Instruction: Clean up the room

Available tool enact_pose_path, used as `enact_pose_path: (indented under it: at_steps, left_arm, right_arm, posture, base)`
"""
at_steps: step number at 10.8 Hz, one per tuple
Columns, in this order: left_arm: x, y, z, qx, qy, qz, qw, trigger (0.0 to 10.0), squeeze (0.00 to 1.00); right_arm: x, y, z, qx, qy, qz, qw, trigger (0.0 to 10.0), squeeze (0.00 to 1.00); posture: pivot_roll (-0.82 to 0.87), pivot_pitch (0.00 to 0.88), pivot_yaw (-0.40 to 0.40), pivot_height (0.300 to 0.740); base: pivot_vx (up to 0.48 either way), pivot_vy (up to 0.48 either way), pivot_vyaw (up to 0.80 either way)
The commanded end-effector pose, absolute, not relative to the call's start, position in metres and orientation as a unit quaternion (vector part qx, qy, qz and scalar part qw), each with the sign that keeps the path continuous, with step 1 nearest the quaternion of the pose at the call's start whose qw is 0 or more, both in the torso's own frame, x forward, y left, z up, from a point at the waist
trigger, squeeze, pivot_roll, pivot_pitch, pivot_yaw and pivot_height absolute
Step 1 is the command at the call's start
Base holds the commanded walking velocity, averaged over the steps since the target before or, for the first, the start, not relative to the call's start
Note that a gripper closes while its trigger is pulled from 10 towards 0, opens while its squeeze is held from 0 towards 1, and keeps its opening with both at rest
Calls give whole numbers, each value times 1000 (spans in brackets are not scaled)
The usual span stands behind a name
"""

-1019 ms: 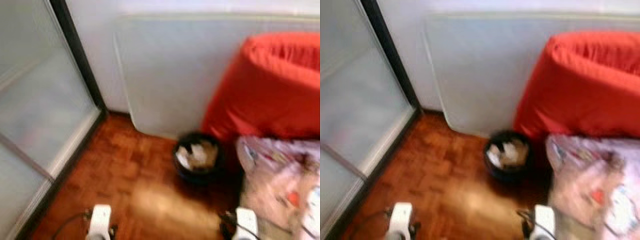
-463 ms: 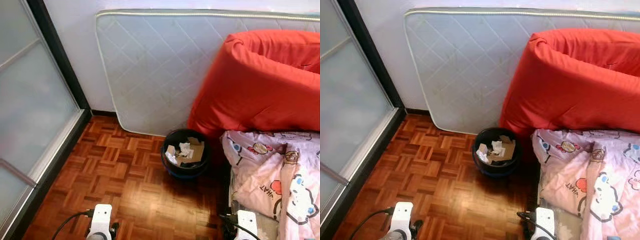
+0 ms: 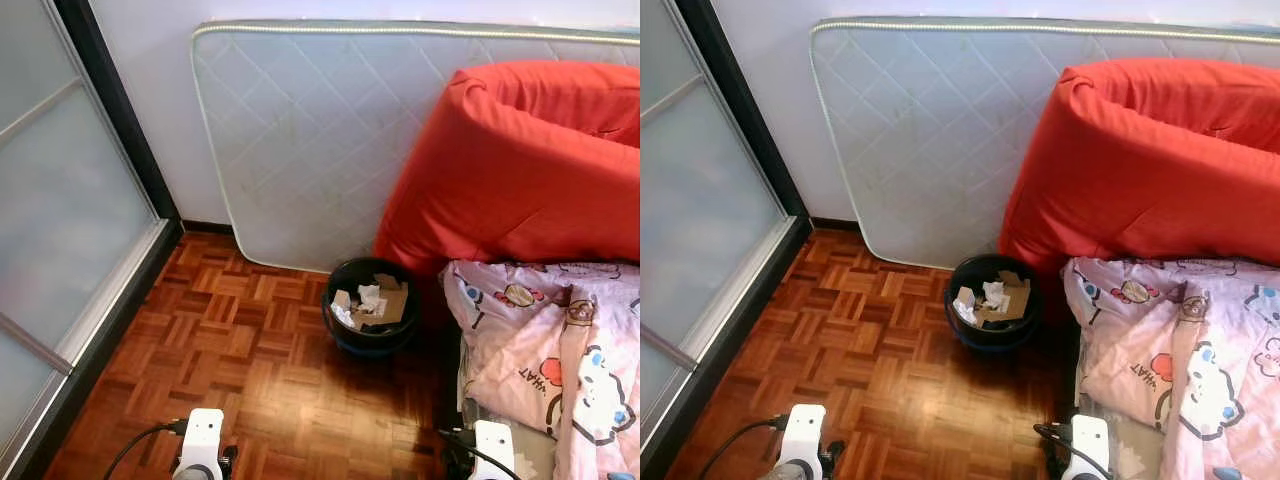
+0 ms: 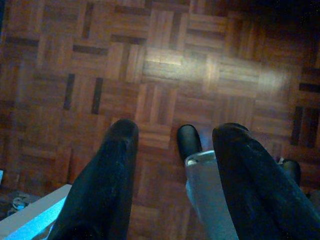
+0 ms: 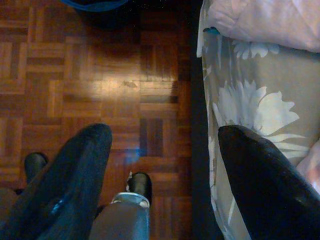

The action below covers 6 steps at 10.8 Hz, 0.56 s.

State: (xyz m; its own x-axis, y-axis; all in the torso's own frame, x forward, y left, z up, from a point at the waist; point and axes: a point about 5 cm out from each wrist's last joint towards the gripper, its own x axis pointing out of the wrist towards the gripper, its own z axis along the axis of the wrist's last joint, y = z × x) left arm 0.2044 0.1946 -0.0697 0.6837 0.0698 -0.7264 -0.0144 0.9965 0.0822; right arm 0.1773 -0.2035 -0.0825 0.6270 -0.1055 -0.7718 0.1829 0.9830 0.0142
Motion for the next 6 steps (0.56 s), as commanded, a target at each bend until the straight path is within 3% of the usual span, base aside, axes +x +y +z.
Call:
enact_pose_path:
  at_steps: [1,6]
  left_arm:
    - [197,198,-74,35,412,27,910,10000,0]
    - [197,197,-74,32,411,28,911,10000,0]
  right_arm:
    - [172,-202,-85,45,437,-77,895,10000,0]
    - [171,-202,-86,42,442,-73,893,10000,0]
  posture:
    - [-14,104,2,740]
    - [-12,103,0,740]
  base:
    - [0,0,-775]
    - [0,0,-775]
